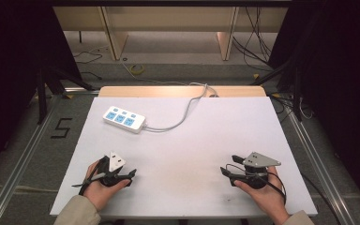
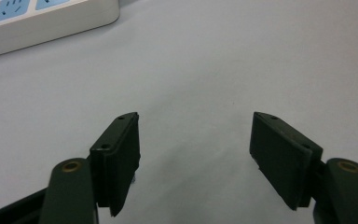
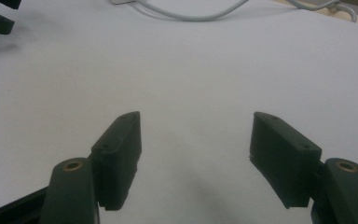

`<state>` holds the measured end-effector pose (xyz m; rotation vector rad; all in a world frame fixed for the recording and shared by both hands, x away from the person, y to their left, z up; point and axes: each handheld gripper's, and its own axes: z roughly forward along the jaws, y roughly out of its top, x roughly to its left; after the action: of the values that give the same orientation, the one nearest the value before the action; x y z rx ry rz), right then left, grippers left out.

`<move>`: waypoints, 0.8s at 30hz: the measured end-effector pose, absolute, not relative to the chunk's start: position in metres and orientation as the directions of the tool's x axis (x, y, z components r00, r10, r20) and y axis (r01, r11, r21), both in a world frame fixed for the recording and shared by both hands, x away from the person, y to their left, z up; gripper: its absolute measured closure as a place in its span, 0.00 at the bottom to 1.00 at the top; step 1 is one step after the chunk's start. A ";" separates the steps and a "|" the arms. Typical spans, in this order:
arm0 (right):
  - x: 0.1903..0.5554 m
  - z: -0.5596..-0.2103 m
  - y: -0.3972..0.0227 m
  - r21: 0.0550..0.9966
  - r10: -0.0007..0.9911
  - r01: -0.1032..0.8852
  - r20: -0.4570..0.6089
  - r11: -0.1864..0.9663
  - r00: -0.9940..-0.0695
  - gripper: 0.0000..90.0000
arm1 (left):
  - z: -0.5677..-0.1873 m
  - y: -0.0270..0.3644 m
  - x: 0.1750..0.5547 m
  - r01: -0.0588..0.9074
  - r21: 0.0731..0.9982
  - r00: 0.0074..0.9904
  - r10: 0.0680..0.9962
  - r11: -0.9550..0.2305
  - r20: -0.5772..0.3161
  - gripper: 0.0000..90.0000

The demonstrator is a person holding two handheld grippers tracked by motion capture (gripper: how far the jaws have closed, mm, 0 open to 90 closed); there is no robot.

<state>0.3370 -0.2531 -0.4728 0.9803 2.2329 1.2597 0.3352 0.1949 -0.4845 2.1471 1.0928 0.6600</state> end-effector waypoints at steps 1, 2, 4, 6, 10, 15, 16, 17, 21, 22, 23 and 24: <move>0.337 -0.473 -0.253 0.857 0.736 0.379 0.000 0.349 -0.677 0.39 | -0.484 0.195 0.335 0.517 0.724 0.529 0.836 -0.457 0.149 0.39; 0.337 -0.473 -0.253 0.856 0.736 0.380 -0.001 0.350 -0.677 0.39 | -0.484 0.195 0.335 0.515 0.725 0.528 0.836 -0.456 0.151 0.41; 0.337 -0.473 -0.253 0.857 0.736 0.378 -0.002 0.350 -0.677 0.39 | -0.484 0.195 0.335 0.516 0.724 0.526 0.836 -0.458 0.154 0.46; 0.337 -0.473 -0.253 0.857 0.738 0.379 -0.001 0.348 -0.675 0.39 | -0.483 0.196 0.335 0.529 0.708 0.508 0.843 -0.467 0.176 0.60; 0.337 -0.472 -0.252 0.857 0.737 0.379 -0.003 0.350 -0.675 0.38 | -0.477 0.201 0.333 0.524 0.707 0.495 0.845 -0.475 0.201 0.86; 0.336 -0.472 -0.253 0.858 0.737 0.376 -0.005 0.350 -0.676 0.38 | -0.476 0.201 0.332 0.534 0.696 0.502 0.842 -0.481 0.197 0.99; 0.336 -0.472 -0.253 0.858 0.737 0.376 -0.005 0.350 -0.676 0.38 | -0.476 0.201 0.332 0.534 0.696 0.502 0.842 -0.481 0.197 0.99; 0.336 -0.472 -0.253 0.858 0.737 0.376 -0.005 0.350 -0.675 0.38 | -0.475 0.200 0.332 0.538 0.698 0.500 0.846 -0.473 0.187 0.99; 0.336 -0.472 -0.253 0.859 0.735 0.372 -0.009 0.353 -0.678 0.38 | -0.473 0.199 0.333 0.541 0.696 0.510 0.842 -0.472 0.175 0.99; 0.336 -0.471 -0.253 0.859 0.736 0.371 -0.010 0.353 -0.677 0.38 | -0.472 0.199 0.334 0.542 0.698 0.509 0.844 -0.468 0.170 1.00; 0.335 -0.471 -0.253 0.860 0.736 0.371 -0.009 0.352 -0.677 0.38 | -0.471 0.200 0.335 0.541 0.699 0.509 0.843 -0.469 0.172 1.00; 0.335 -0.471 -0.253 0.860 0.738 0.372 -0.007 0.349 -0.675 0.38 | -0.469 0.200 0.336 0.542 0.702 0.504 0.847 -0.462 0.168 1.00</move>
<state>0.3349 -0.2529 -0.4709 0.9732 2.2214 1.2614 0.3362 0.2000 -0.4690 2.1682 1.1339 0.6856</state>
